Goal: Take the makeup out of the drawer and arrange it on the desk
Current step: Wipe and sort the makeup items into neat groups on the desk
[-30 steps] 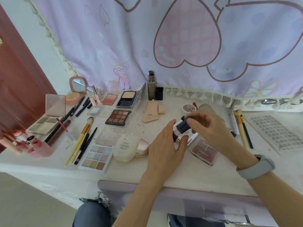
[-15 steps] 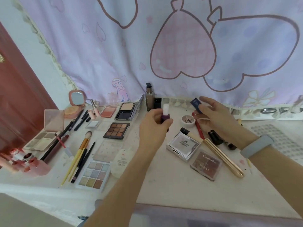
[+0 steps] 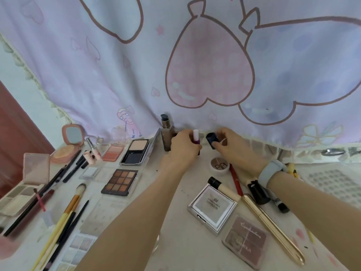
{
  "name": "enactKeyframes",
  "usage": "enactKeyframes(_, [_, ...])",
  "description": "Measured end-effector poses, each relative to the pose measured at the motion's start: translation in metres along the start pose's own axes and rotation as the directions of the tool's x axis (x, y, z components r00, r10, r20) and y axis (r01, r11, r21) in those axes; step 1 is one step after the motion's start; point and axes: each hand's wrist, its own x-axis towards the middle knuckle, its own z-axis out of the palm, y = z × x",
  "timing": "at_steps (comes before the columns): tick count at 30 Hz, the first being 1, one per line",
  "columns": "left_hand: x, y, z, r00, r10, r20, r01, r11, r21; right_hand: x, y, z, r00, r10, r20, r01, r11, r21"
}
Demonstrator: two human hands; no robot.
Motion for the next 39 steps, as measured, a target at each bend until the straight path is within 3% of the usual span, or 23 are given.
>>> enactKeyframes(6, [0.009,-0.005,0.008,0.998,-0.061,0.016,0.061,0.998,0.008,0.012,0.006,0.005,0.997,0.017,0.075,-0.011,0.996,-0.083])
enactKeyframes(15, [0.007,-0.006,0.006,0.999,-0.029,0.037,0.028,0.999,0.030,0.011,0.002,0.004,0.966,0.051,0.254,0.001,0.980,-0.201])
enactKeyframes(20, [0.007,-0.006,0.005,0.999,-0.020,0.041,0.018,0.999,0.051,0.012,-0.004,0.003,0.951,0.083,0.299,0.033,0.931,-0.363])
enactKeyframes(33, [0.006,-0.006,0.003,0.997,0.036,0.067,-0.042,0.995,0.085,0.021,-0.016,0.004,0.911,0.227,0.346,-0.092,0.927,-0.365])
enactKeyframes(39, [0.006,-0.004,0.001,0.997,0.017,0.074,-0.020,0.999,0.045,0.022,-0.008,0.004,0.943,0.158,0.294,-0.086,0.966,-0.244])
